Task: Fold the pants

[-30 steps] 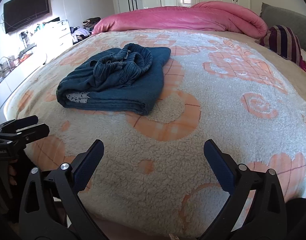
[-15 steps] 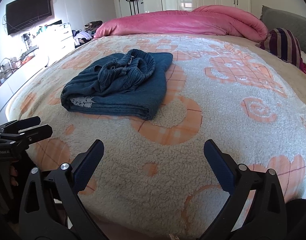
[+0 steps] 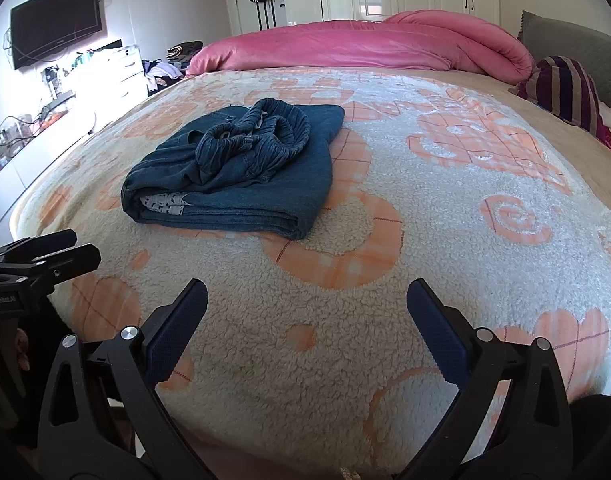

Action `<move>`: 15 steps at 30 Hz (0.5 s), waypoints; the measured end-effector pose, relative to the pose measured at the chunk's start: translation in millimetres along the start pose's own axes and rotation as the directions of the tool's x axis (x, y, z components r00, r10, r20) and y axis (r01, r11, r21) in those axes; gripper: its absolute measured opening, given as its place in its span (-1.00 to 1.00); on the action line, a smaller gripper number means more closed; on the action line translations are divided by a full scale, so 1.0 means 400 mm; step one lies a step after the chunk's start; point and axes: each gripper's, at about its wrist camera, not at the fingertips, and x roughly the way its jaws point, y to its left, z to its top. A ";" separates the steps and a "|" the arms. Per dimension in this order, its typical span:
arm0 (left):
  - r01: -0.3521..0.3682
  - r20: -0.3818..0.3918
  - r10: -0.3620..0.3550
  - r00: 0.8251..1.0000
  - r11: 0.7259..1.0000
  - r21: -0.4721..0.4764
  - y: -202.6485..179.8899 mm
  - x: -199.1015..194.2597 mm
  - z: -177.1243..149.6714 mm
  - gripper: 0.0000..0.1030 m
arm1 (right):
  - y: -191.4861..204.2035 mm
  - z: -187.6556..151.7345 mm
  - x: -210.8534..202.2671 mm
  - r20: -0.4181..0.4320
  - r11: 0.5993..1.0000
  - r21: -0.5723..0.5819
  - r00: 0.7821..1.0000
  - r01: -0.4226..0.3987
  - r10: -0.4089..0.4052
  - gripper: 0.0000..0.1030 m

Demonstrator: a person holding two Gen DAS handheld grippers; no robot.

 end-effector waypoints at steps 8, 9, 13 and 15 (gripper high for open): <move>0.003 0.006 -0.003 1.000 1.000 0.001 -0.004 -0.008 0.001 0.92 | 0.001 0.001 -0.002 0.003 1.000 0.002 1.000 0.001 -0.001 0.83; 0.001 0.007 -0.001 1.000 1.000 0.001 -0.005 -0.008 0.001 0.92 | 0.002 0.002 -0.003 0.003 1.000 0.002 1.000 0.002 -0.002 0.83; -0.006 0.009 0.006 1.000 1.000 0.003 -0.006 -0.011 0.002 0.92 | 0.002 0.002 -0.004 0.002 1.000 0.002 1.000 0.002 -0.002 0.83; -0.006 0.010 0.006 1.000 1.000 0.003 -0.005 -0.012 0.004 0.92 | 0.003 0.002 -0.005 0.003 1.000 0.003 1.000 0.002 -0.002 0.83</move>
